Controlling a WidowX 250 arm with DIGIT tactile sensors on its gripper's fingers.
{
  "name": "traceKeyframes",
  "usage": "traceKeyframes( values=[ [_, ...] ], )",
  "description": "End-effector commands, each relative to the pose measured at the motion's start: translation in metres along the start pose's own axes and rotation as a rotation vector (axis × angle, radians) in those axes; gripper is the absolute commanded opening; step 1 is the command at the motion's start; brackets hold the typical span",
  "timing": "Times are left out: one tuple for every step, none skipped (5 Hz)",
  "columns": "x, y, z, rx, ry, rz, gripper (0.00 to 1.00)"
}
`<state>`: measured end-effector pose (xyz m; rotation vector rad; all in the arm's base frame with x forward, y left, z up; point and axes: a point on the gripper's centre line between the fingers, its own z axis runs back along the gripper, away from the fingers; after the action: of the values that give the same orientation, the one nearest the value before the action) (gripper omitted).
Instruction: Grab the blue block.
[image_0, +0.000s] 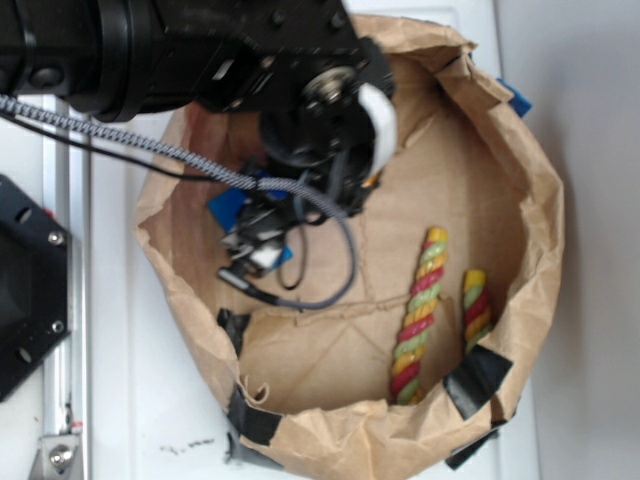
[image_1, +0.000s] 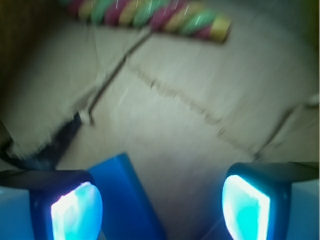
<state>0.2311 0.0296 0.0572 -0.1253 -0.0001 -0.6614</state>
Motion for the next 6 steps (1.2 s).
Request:
traceKeyframes(
  values=[
    [0.005,-0.017,-0.012,0.108,0.003,-0.060,1.00],
    [-0.003,-0.026,-0.016,0.132,0.007,-0.070,1.00],
    [-0.008,-0.043,-0.019,0.117,0.012,-0.101,1.00],
    [-0.010,-0.054,-0.024,0.118,0.014,-0.116,1.00],
    [-0.011,-0.054,-0.043,0.138,0.038,-0.116,1.00],
    [-0.008,-0.048,-0.056,0.145,0.059,-0.101,1.00]
  ],
)
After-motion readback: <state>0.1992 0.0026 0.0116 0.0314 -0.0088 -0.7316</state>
